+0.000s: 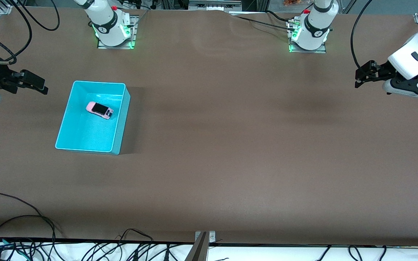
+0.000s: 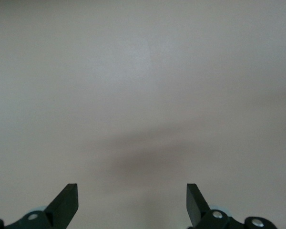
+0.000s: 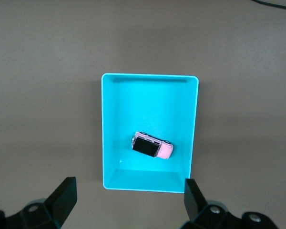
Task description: Wind and store pink jeep toy
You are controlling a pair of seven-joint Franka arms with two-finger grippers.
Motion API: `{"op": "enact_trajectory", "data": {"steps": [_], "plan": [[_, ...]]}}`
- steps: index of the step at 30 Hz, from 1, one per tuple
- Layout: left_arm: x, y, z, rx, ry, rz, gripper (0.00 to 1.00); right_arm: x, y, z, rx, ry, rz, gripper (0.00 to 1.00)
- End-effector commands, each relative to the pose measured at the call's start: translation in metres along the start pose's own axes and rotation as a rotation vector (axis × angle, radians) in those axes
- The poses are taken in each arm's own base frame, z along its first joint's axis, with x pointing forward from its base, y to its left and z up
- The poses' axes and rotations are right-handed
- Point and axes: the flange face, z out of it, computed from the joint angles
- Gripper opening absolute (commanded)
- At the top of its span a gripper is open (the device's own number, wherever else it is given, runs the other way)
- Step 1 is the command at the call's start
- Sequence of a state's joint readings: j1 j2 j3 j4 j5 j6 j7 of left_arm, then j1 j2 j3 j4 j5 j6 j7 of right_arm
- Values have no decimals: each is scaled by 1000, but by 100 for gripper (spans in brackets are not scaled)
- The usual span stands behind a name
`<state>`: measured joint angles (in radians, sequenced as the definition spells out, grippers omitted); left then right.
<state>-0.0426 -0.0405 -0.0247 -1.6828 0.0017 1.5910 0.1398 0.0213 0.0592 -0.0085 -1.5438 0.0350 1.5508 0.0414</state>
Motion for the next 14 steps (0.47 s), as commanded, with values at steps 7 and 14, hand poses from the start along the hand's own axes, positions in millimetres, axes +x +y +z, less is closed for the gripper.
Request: {"op": "enact_trajectory", "data": {"steps": [7, 14], "plan": [[5, 1, -6, 21, -2, -6, 100, -2, 4, -1, -19, 10, -13, 100], [5, 1, -6, 19, -2, -8, 100, -2, 5, 0, -28, 6, -13, 100]]}}
